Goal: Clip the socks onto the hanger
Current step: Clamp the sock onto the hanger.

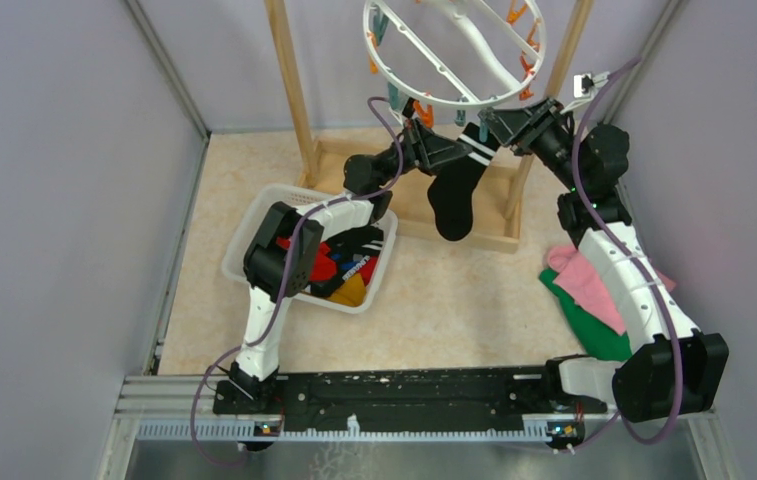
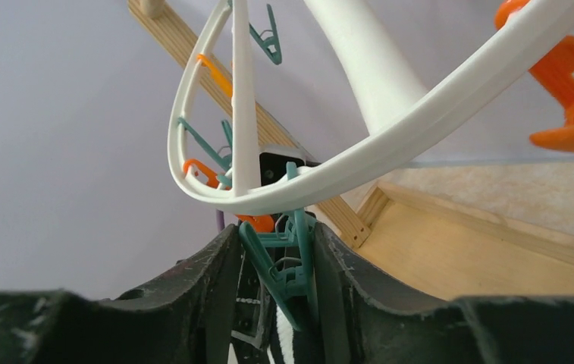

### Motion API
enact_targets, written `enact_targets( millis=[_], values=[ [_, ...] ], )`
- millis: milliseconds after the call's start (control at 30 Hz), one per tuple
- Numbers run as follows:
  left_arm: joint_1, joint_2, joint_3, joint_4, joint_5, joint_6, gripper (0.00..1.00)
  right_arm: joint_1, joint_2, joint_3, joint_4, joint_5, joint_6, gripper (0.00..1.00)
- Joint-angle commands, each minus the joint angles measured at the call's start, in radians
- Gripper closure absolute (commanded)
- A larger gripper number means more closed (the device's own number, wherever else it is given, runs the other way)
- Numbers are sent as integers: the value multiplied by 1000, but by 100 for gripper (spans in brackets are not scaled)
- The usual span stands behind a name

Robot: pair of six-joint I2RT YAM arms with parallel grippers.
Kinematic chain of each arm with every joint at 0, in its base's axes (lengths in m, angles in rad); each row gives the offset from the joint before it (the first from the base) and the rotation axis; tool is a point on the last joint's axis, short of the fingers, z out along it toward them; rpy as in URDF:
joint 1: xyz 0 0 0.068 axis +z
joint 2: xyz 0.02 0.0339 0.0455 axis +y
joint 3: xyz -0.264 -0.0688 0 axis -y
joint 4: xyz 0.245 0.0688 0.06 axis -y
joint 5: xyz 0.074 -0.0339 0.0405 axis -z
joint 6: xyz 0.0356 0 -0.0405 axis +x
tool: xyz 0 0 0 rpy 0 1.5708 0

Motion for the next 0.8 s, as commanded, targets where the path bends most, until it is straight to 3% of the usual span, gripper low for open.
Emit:
enact_targets(
  millis=[0,100,300,367,500,767],
  values=[
    [-4,-5,-2,335,-21,7,96,-11,3,16,-14,-10,-19,58],
    [-3,-6,-3,333,-18,4,89,-11,3,20,-7,-19,-26,52],
    [-1,-32,-82,333,11,71,51,-18,-14,37,-27,-71,-117,29],
    [2,-54,-173,333,30,110,41,-28,-26,37,-64,-87,-151,3],
    [10,-106,-355,333,60,201,31,-55,-74,6,-127,-131,-237,1],
    [21,-287,-584,230,110,482,29,-108,-265,-112,-320,-212,-511,1]
  ],
)
